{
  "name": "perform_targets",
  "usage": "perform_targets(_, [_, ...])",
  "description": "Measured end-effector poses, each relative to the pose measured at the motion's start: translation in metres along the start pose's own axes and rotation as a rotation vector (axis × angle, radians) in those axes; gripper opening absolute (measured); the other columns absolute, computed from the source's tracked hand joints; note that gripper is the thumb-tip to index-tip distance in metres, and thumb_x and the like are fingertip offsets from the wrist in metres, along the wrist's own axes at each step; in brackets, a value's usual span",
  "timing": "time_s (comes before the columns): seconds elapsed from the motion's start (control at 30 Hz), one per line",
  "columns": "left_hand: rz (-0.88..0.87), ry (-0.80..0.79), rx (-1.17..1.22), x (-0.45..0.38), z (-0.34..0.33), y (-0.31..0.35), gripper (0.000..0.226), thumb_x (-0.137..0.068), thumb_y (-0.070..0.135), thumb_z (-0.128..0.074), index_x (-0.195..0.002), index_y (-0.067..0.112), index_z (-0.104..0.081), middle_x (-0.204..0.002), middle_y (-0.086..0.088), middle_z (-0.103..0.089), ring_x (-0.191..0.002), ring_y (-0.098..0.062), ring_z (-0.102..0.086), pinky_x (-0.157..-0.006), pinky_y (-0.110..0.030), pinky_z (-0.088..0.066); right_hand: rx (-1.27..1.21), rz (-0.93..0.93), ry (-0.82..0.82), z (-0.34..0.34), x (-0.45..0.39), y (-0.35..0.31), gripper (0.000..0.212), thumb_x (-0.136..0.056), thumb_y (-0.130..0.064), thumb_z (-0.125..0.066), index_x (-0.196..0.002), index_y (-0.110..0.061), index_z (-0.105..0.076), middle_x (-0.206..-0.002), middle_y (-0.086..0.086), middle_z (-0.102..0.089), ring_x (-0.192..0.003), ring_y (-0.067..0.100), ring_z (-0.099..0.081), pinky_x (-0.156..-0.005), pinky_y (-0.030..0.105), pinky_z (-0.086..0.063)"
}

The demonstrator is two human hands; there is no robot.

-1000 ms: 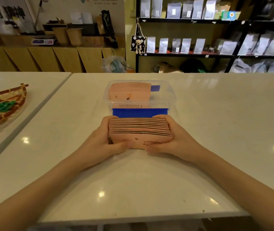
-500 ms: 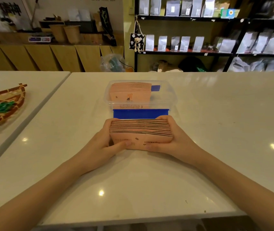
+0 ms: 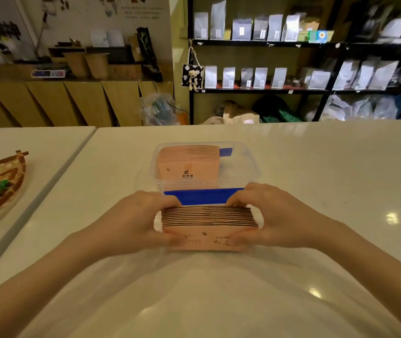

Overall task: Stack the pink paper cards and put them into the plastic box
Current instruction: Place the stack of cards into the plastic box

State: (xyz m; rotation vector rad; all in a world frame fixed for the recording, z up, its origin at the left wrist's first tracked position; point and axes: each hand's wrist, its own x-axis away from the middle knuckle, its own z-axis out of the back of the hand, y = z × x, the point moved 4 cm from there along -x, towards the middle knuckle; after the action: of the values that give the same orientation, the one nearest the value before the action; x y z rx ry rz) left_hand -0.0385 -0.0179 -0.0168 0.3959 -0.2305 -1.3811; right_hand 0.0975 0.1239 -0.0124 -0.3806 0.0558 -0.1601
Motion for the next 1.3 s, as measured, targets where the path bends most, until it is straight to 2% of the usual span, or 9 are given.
perform_targets(0.13, [0.009,0.055,-0.102,-0.018,0.046,0.007,0.035,-0.066,0.047,-0.067,-0.099,0.039,-0.057,-0.085,0.029,-0.057,-0.079,0.001,-0.056,-0.072,-0.016,-0.046,-0.064,0.028,0.091,0.040,-0.018,-0.011,0.037,-0.067,-0.043,-0.071,-0.100,-0.037,-0.055,-0.088,-0.028,-0.050,-0.087,0.001,-0.051,-0.079,0.018,-0.044])
perform_targets(0.3, [0.074,0.098,-0.117,-0.048,0.092,-0.005,0.031,-0.068,0.040,-0.068,-0.094,0.037,-0.052,-0.079,0.028,-0.051,-0.075,0.005,-0.050,-0.065,-0.009,-0.036,-0.051,0.024,0.215,0.077,-0.054,-0.012,0.037,-0.071,-0.041,-0.068,-0.105,-0.036,-0.054,-0.092,-0.020,-0.053,-0.090,0.005,-0.050,-0.077,0.014,-0.039])
perform_targets(0.37, [0.096,0.110,-0.087,-0.060,0.098,-0.017,0.033,-0.067,0.039,-0.070,-0.098,0.032,-0.057,-0.087,0.021,-0.056,-0.081,0.002,-0.050,-0.074,-0.014,-0.041,-0.084,-0.007,0.239,0.082,-0.068,-0.008,0.039,-0.071,-0.039,-0.069,-0.107,-0.033,-0.055,-0.095,-0.018,-0.052,-0.089,0.003,-0.049,-0.071,0.010,-0.037])
perform_targets(0.47, [0.136,0.094,-0.089,-0.074,0.096,-0.036,0.042,-0.065,0.041,-0.071,-0.103,0.028,-0.060,-0.113,0.016,-0.048,-0.105,-0.002,-0.040,-0.096,-0.029,-0.035,-0.130,-0.047,0.197,0.075,-0.085,0.003,0.037,-0.071,-0.038,-0.070,-0.105,-0.031,-0.056,-0.096,-0.016,-0.057,-0.088,0.003,-0.052,-0.070,0.010,-0.039])
perform_targets(0.57, [0.142,0.035,-0.119,-0.082,0.084,-0.051,0.042,-0.064,0.044,-0.072,-0.102,0.029,-0.061,-0.130,0.015,-0.039,-0.121,-0.001,-0.024,-0.105,-0.033,-0.022,-0.169,-0.107,0.158,0.061,-0.098,0.017,0.040,-0.069,-0.037,-0.072,-0.105,-0.029,-0.056,-0.101,-0.010,-0.061,-0.095,0.007,-0.053,-0.072,0.011,-0.039])
perform_targets(0.67, [0.163,-0.019,-0.115,-0.088,0.072,-0.061,0.045,-0.066,0.043,-0.071,-0.107,0.026,-0.060,-0.140,0.014,-0.033,-0.132,-0.005,-0.012,-0.110,-0.035,-0.014,-0.180,-0.148,0.109,0.053,-0.104,0.024,0.040,-0.068,-0.036,-0.073,-0.103,-0.026,-0.057,-0.091,-0.017,-0.057,-0.090,0.007,-0.053,-0.069,0.009,-0.038])
perform_targets(0.83, [0.181,-0.153,-0.158,-0.094,0.054,-0.067,0.046,-0.068,0.044,-0.068,-0.111,0.029,-0.059,-0.148,0.012,-0.022,-0.136,-0.008,0.001,-0.113,-0.042,-0.003,-0.116,-0.170,0.018,0.041,-0.108,0.029,0.036,-0.067,-0.039,-0.073,-0.098,-0.031,-0.057,-0.083,-0.025,-0.043,-0.081,0.000,-0.046,-0.069,0.008,-0.034])
perform_targets(1.03, [0.198,-0.282,-0.287,-0.098,0.040,-0.072,0.047,-0.071,0.046,-0.064,-0.115,0.031,-0.057,-0.152,0.008,-0.013,-0.138,-0.018,0.007,-0.112,-0.044,0.001,0.062,-0.158,-0.069,0.028,-0.117,0.032,0.049,-0.069,-0.050,-0.066,-0.111,-0.026,-0.059,-0.113,-0.005,-0.052,-0.108,0.012,-0.037,-0.093,0.030,-0.036])
perform_targets(1.3, [0.239,-0.195,-0.299,-0.095,0.053,-0.070,0.056,-0.063,0.053,-0.068,-0.115,0.040,-0.052,-0.149,0.012,-0.021,-0.139,-0.014,0.001,-0.113,-0.044,0.000,-0.014,-0.157,-0.005,0.027,-0.118,0.035,0.057,-0.063,-0.055,-0.069,-0.114,-0.034,-0.052,-0.109,-0.012,-0.049,-0.101,0.008,-0.040,-0.087,0.026,-0.039])
